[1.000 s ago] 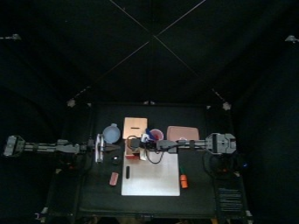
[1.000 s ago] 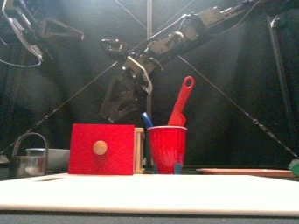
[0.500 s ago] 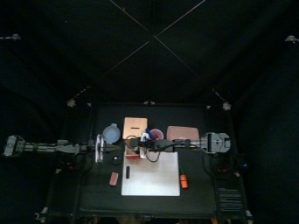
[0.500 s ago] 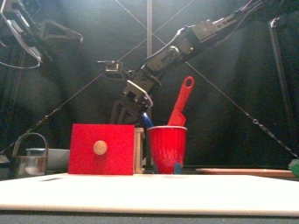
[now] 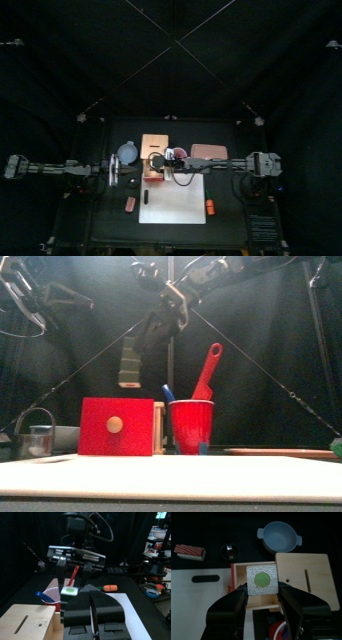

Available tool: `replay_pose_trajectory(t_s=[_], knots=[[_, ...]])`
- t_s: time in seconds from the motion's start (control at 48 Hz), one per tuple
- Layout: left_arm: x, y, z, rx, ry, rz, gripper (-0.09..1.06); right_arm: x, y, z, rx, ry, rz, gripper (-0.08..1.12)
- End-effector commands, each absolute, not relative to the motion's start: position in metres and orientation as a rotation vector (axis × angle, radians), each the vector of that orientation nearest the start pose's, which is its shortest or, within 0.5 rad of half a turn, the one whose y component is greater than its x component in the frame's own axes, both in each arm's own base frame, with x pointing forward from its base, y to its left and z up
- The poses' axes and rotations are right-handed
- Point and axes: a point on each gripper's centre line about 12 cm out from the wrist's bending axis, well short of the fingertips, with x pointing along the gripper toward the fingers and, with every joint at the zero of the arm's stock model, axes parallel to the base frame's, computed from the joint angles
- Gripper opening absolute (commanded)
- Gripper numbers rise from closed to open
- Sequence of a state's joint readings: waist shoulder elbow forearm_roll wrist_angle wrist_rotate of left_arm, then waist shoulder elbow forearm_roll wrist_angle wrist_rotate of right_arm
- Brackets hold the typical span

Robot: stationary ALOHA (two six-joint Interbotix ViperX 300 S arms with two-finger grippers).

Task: Place sushi on board then cut the sushi with the knife then place the pieces on the plate
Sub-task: Place the sushi on the board

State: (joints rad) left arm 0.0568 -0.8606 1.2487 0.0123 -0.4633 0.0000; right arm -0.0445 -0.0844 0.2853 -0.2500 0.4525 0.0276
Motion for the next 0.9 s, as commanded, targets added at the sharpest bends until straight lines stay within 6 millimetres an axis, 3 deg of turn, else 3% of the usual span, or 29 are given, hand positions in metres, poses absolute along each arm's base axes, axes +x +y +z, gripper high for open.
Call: replay_pose_trajectory(t_s=[0.021, 0.167, 0.292, 0.438, 0.562, 0.729, 0.896], knots=[[0.209, 0.012, 0.270, 0.007, -0.098, 0.056, 0.02, 0.392, -0.008, 0.303, -0.236, 0.649, -0.030, 0.67], [0.209, 0.016, 0.274, -0.047, -0.111, 0.086, 0.02, 0.373, 0.023, 0.260, -0.271, 0.754, 0.038, 0.67], [0.209, 0.022, 0.275, -0.112, -0.116, 0.125, 0.02, 0.373, 0.031, 0.230, -0.275, 0.836, -0.025, 0.68], [0.209, 0.026, 0.275, -0.124, -0.117, 0.143, 0.02, 0.378, 0.030, 0.216, -0.340, 0.833, -0.188, 0.68], [0.208, 0.027, 0.274, -0.126, -0.115, 0.148, 0.02, 0.387, 0.042, 0.205, -0.328, 0.808, -0.300, 0.68], [0.207, 0.026, 0.271, -0.126, -0.107, 0.148, 0.02, 0.392, 0.067, 0.187, -0.330, 0.826, -0.295, 0.68], [0.207, 0.025, 0.267, -0.128, -0.097, 0.141, 0.02, 0.396, 0.078, 0.176, -0.332, 0.854, -0.281, 0.69]])
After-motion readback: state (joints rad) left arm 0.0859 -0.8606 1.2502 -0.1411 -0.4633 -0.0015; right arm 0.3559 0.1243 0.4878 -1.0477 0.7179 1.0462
